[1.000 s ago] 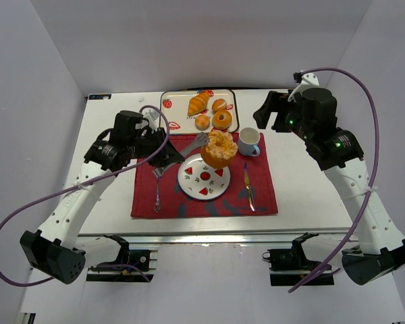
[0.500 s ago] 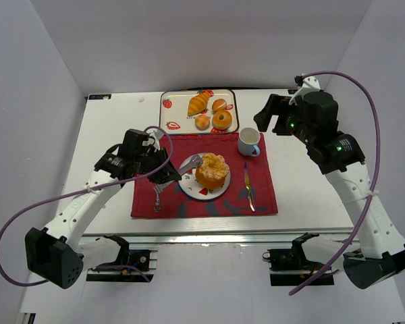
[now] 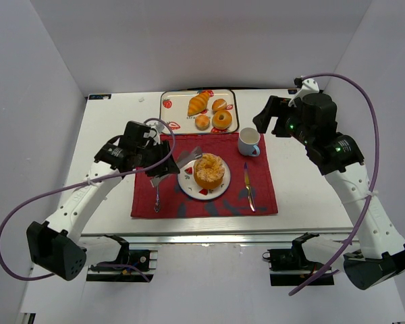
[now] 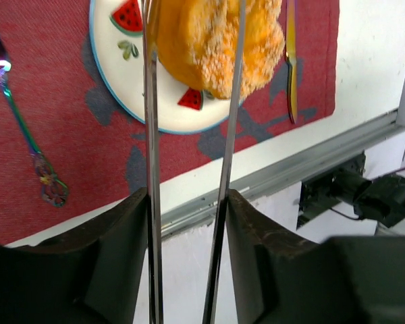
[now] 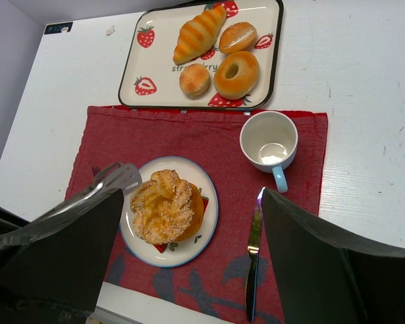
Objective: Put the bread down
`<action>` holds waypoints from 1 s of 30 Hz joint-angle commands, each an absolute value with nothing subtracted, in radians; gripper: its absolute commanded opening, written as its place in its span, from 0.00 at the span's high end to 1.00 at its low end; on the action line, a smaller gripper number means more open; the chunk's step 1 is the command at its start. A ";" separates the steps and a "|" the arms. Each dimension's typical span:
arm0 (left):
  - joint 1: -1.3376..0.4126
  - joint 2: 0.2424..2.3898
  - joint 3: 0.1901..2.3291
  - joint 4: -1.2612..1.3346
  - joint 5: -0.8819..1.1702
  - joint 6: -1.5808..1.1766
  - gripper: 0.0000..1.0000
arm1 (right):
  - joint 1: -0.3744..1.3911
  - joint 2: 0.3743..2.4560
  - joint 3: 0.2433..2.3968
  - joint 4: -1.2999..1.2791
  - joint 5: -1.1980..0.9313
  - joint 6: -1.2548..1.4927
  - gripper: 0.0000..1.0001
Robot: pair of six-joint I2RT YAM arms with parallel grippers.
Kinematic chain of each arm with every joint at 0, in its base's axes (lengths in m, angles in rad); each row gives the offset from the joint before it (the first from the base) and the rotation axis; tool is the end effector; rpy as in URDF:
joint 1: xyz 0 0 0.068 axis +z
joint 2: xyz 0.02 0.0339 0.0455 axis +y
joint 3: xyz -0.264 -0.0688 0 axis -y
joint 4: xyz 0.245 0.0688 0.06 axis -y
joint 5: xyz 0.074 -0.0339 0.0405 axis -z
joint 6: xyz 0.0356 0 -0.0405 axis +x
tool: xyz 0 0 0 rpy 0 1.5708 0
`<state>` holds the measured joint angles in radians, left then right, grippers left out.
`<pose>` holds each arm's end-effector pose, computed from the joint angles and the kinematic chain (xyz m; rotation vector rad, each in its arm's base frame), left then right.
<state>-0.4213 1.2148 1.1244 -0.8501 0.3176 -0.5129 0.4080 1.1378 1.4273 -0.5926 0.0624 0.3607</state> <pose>0.2153 -0.1087 0.3115 0.0167 2.6199 -0.7582 0.2133 0.0898 0.4479 -0.0014 1.9002 0.4686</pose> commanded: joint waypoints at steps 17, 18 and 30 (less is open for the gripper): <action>-0.425 1.460 1.534 -0.806 0.029 -0.385 0.45 | 0.408 1.193 1.459 -0.506 0.051 0.370 0.11; -0.425 1.513 1.567 -0.766 0.019 -0.362 0.45 | 0.408 1.213 1.472 -0.512 0.051 0.368 0.11; -0.417 1.948 1.927 -0.764 0.024 -0.284 0.43 | 0.407 1.338 1.629 -0.560 0.080 0.301 0.11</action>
<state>-0.4217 1.9617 1.8744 -0.7807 0.0254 -0.3031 0.4080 1.3224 1.5734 -0.5690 0.0689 0.3367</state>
